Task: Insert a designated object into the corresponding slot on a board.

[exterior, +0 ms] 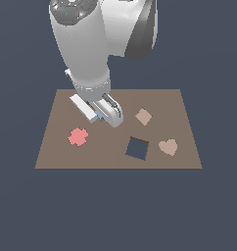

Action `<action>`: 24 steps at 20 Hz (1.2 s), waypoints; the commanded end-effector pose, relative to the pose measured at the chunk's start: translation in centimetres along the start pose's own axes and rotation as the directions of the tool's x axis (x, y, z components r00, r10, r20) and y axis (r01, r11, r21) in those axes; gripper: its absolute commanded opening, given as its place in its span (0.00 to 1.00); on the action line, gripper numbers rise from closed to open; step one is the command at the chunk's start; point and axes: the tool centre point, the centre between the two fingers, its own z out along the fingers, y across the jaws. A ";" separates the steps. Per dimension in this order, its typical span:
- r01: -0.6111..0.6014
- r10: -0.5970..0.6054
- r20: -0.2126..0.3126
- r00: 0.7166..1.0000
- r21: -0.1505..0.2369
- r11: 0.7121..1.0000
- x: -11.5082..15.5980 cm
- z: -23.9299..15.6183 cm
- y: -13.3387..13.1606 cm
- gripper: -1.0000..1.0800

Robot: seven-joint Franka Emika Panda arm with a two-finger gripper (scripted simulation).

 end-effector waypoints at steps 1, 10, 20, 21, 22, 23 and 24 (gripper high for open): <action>0.023 -0.023 0.000 1.000 0.000 1.000 -0.4 -0.1 1.6 0.00; 0.088 -0.088 0.000 0.996 -0.001 0.996 -1.2 -0.5 5.9 0.00; 0.101 -0.101 0.001 0.995 -0.002 0.995 -1.2 -0.4 6.9 0.00; 0.102 -0.102 0.001 0.995 -0.002 0.995 -1.2 -0.2 6.9 0.00; 0.103 -0.103 0.000 0.995 -0.002 0.995 -1.2 0.0 6.9 0.00; 0.104 -0.104 0.000 0.995 -0.002 0.995 -1.2 0.2 7.0 0.00; 0.105 -0.105 0.000 0.995 -0.002 0.995 -1.2 0.3 7.0 0.00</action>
